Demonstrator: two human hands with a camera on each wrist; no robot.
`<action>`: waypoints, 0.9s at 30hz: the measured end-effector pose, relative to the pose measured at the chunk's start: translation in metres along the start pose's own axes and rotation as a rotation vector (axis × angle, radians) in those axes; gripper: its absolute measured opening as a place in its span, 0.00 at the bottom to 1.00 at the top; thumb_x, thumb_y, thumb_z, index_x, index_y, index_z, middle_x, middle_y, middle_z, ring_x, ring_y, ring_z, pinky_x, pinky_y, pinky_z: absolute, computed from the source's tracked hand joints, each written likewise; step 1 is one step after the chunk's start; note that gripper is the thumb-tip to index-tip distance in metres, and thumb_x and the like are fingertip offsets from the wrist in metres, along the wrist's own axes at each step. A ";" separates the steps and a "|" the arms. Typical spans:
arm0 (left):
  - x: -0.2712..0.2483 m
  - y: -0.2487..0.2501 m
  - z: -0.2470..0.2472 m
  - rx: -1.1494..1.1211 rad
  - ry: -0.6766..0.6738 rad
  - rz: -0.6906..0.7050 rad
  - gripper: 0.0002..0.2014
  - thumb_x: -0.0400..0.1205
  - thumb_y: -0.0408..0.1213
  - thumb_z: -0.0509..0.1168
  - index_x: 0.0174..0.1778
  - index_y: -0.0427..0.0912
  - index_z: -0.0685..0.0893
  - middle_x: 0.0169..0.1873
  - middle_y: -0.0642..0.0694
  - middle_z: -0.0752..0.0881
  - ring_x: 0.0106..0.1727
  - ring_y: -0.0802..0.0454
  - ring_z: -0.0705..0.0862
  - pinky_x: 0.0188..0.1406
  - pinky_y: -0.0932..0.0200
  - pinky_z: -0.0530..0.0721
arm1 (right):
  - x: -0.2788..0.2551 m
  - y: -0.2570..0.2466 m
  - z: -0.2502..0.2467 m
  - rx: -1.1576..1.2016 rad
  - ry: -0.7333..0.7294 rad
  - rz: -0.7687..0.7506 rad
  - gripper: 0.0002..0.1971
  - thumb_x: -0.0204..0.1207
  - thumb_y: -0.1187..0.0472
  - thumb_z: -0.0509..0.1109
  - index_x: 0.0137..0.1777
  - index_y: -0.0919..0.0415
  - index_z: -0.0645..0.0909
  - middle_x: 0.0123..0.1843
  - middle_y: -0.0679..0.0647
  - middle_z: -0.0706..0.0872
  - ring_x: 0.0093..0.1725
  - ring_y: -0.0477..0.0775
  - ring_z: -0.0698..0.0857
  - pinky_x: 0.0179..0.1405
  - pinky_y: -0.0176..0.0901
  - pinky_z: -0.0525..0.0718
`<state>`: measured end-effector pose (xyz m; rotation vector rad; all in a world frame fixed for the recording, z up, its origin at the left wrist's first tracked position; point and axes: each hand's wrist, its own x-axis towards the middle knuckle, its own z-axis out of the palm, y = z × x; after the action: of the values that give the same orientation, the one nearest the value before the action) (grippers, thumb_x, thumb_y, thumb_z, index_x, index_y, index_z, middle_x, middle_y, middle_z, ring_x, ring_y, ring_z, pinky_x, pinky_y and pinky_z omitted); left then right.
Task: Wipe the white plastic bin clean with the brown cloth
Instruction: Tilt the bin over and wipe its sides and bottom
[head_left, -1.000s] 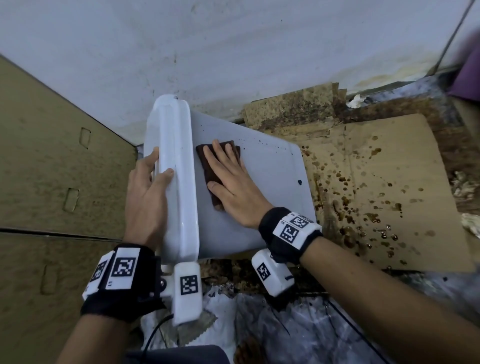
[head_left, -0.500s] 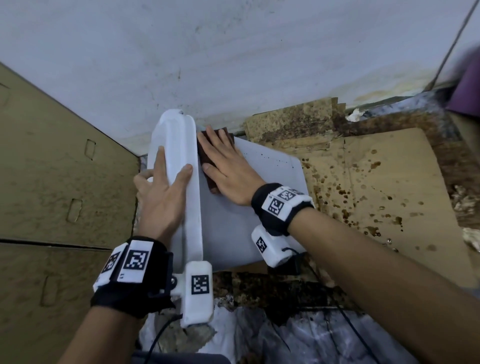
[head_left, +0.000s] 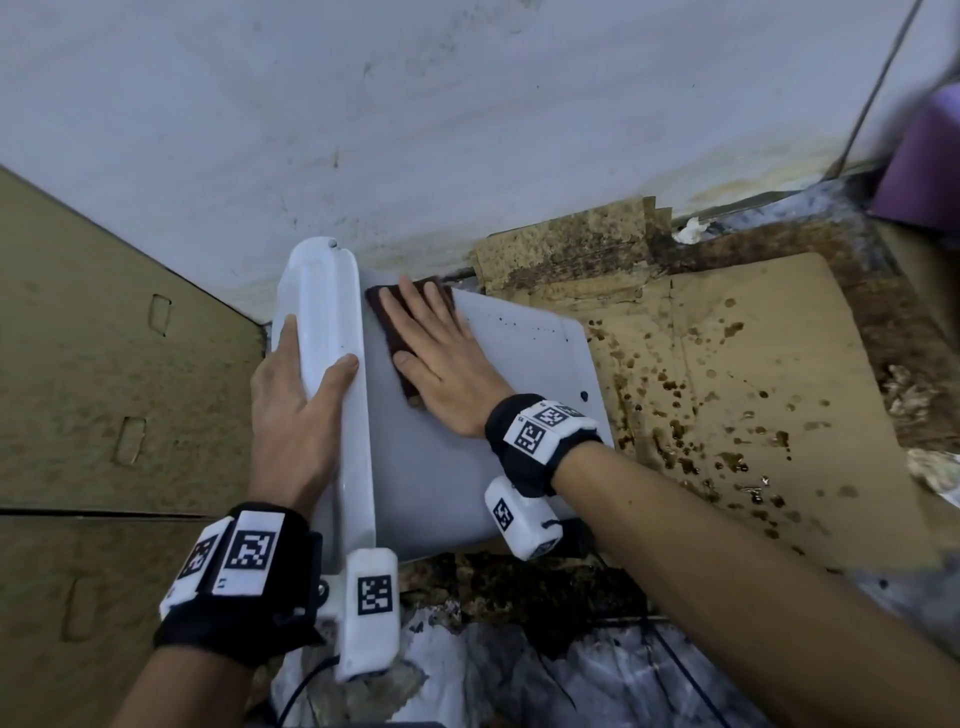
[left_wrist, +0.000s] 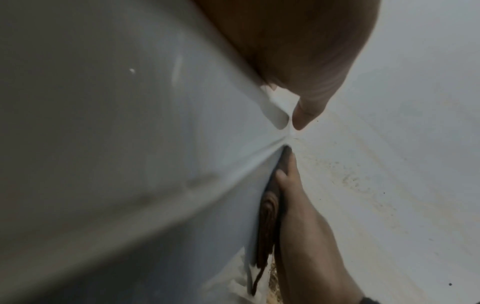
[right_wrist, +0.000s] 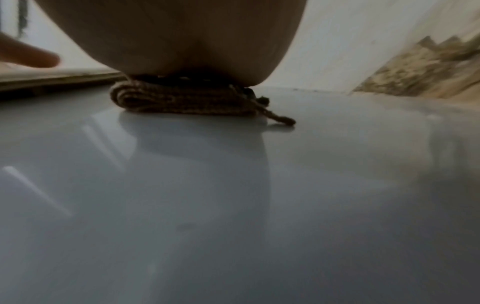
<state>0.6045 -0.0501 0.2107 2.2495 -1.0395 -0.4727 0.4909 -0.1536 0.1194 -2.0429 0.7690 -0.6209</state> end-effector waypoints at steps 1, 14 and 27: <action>0.000 -0.001 0.000 -0.002 -0.001 -0.005 0.40 0.76 0.62 0.57 0.88 0.61 0.59 0.83 0.44 0.65 0.84 0.49 0.62 0.85 0.42 0.60 | 0.000 0.010 -0.001 -0.001 0.004 0.035 0.30 0.86 0.56 0.51 0.85 0.47 0.42 0.87 0.48 0.38 0.85 0.51 0.35 0.83 0.58 0.37; -0.006 0.008 0.004 0.010 -0.014 0.010 0.41 0.75 0.64 0.55 0.87 0.63 0.58 0.82 0.46 0.66 0.84 0.45 0.63 0.83 0.36 0.61 | 0.011 -0.015 -0.012 0.148 0.012 0.145 0.31 0.86 0.58 0.53 0.85 0.48 0.43 0.87 0.51 0.38 0.84 0.55 0.32 0.79 0.59 0.30; -0.002 0.001 0.003 -0.020 -0.008 -0.025 0.42 0.72 0.67 0.56 0.86 0.67 0.58 0.82 0.47 0.64 0.83 0.45 0.65 0.83 0.34 0.63 | -0.022 0.078 -0.009 -0.051 0.022 0.243 0.29 0.85 0.50 0.46 0.85 0.50 0.43 0.86 0.50 0.35 0.83 0.53 0.31 0.82 0.57 0.35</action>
<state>0.6010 -0.0503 0.2096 2.2471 -1.0074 -0.5006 0.4471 -0.1781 0.0549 -1.9514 1.0370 -0.4906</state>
